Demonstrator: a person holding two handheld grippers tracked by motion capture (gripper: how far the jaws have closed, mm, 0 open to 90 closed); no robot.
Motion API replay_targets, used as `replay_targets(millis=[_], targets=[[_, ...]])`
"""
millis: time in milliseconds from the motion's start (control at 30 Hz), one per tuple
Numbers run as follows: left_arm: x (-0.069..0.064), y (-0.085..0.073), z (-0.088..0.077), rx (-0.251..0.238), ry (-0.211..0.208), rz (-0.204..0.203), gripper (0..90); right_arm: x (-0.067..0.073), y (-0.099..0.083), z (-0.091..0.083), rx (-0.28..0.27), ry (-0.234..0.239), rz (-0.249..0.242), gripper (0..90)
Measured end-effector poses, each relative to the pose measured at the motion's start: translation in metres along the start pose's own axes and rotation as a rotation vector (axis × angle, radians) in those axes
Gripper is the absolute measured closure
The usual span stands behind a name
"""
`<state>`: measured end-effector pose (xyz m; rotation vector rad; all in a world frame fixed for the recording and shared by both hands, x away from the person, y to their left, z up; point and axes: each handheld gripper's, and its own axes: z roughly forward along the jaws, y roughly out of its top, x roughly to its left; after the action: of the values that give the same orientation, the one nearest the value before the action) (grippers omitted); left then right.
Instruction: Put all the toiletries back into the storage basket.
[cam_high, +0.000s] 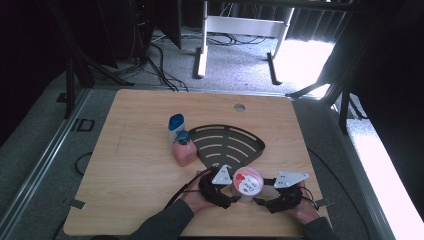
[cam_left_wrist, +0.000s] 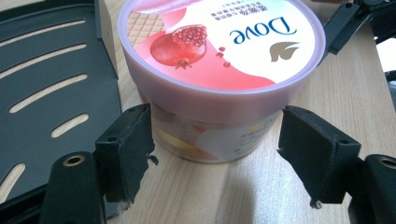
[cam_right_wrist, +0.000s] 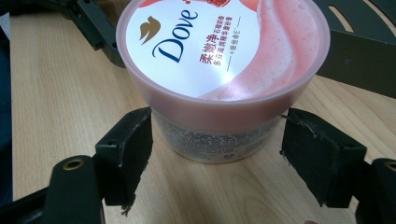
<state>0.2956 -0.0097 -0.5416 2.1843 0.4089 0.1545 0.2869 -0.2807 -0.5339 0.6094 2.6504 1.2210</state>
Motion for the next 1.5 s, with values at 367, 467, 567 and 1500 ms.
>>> replay_targets(millis=[367,467,567,1500], targets=[[-0.003,0.002,-0.001,-0.009,0.028,0.029,25.8,0.003,0.003,-0.002,-0.005,-0.026,-0.008,25.3],[-0.003,0.002,-0.001,-0.008,0.031,0.026,25.8,0.003,0.003,-0.002,-0.003,-0.028,-0.007,25.4],[-0.005,0.002,-0.001,-0.009,0.035,0.026,25.9,0.004,0.003,-0.003,0.000,-0.026,-0.007,25.4],[-0.009,0.012,-0.013,-0.008,0.061,0.053,26.2,0.007,0.011,-0.009,-0.012,-0.026,-0.005,25.5]])
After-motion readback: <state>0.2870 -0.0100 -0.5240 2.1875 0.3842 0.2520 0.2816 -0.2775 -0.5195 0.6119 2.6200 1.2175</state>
